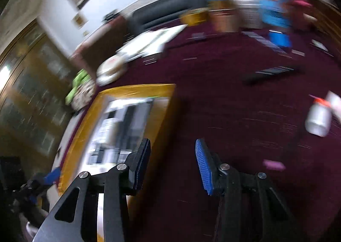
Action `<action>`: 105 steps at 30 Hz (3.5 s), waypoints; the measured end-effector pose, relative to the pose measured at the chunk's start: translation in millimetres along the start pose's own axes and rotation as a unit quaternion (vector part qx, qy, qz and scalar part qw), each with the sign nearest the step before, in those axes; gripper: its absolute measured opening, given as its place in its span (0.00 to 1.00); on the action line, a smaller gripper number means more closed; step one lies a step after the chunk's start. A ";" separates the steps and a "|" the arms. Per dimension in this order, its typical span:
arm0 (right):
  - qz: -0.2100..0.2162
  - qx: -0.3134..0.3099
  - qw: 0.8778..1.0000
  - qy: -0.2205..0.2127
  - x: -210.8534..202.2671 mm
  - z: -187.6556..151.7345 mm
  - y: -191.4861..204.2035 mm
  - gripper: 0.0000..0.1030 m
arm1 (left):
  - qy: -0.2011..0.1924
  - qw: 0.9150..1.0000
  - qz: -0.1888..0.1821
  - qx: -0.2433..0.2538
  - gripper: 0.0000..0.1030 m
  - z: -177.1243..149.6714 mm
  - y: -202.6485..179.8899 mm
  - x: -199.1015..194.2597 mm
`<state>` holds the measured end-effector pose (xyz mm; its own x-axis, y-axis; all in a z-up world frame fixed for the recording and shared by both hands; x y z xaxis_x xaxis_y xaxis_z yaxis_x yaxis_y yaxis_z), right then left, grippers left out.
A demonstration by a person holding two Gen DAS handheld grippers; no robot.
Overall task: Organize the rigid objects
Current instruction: 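Lower the yellow-capped marker into the tray and open the right tool, then grasp a white orange-capped bottle with the right tool, then reach the left tool to a black pink-ended marker and grasp it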
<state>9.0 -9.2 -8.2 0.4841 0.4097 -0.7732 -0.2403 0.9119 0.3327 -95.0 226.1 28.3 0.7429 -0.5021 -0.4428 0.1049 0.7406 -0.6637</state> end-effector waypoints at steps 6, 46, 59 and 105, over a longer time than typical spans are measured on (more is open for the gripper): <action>-0.098 0.120 0.986 -0.055 -55.0 11.3 -157.9 0.38 | 0.046 0.998 -0.017 0.037 0.69 -24.3 -44.9 32.2; -0.053 0.182 0.978 -0.083 -2.3 17.8 -206.3 0.23 | 0.132 0.908 0.241 0.318 0.69 -63.4 -129.3 168.5; -0.046 0.181 0.979 -0.083 -1.8 17.3 -207.1 0.23 | 0.141 0.887 0.259 0.355 0.69 -65.0 -142.1 198.7; -0.006 0.210 0.974 -0.082 -0.7 18.8 -211.8 0.24 | 0.229 0.919 0.099 0.305 0.18 -89.7 -154.3 296.6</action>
<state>75.5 -202.1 -68.0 0.6214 0.3659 -0.6928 0.1146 0.8323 0.5423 49.9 -77.1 -54.7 0.4459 -0.3621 -0.8186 0.4524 0.8803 -0.1429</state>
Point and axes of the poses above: each gripper's, at about its wrist camera, not at the fingertips, and x roughly the way its jaws point, y to its left, z to its top, the point moved 9 cm from there along x, roughly the way its jaws point, and after that the axes turned 6 degrees about -z, right-handed, at the moved point
